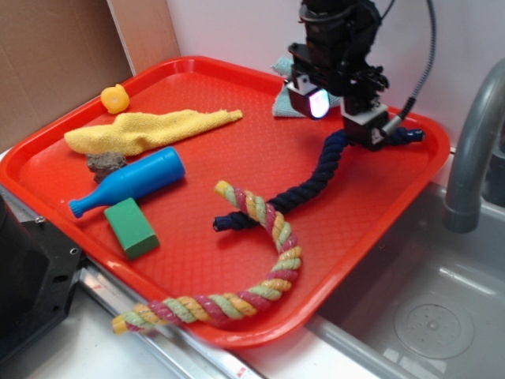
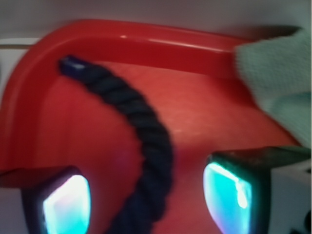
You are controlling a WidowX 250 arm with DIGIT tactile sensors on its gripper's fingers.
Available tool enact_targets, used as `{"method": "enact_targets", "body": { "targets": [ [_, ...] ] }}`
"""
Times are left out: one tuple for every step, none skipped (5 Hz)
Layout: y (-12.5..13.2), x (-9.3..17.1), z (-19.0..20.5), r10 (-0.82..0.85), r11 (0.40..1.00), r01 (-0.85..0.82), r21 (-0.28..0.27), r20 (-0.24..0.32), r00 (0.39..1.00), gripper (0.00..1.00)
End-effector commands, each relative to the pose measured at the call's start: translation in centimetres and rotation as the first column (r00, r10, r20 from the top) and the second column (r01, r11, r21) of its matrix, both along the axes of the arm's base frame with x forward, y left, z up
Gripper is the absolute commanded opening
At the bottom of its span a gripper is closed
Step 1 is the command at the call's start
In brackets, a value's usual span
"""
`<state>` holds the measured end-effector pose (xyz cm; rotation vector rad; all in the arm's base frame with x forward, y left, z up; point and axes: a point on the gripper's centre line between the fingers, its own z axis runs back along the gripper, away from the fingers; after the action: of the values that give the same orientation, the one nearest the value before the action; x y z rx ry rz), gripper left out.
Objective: Grab the blue rope.
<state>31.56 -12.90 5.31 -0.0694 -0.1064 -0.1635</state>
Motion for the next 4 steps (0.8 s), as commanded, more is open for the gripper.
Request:
{"method": "enact_targets", "body": {
  "targets": [
    [-1.3,1.4,-0.9,-0.027,1.0,0.028,0.009,-0.033,0.999,1.0],
    [0.2,0.7,-1.5,-0.001,1.0,0.002,0.017,-0.055,0.998,1.0],
    [0.5,0.6,-1.5,-0.013,1.0,0.014,0.021,-0.07,0.997,0.37],
    [0.4,0.4,-1.3,-0.011,1.0,0.013,0.026,-0.07,0.997,0.0]
  ]
}}
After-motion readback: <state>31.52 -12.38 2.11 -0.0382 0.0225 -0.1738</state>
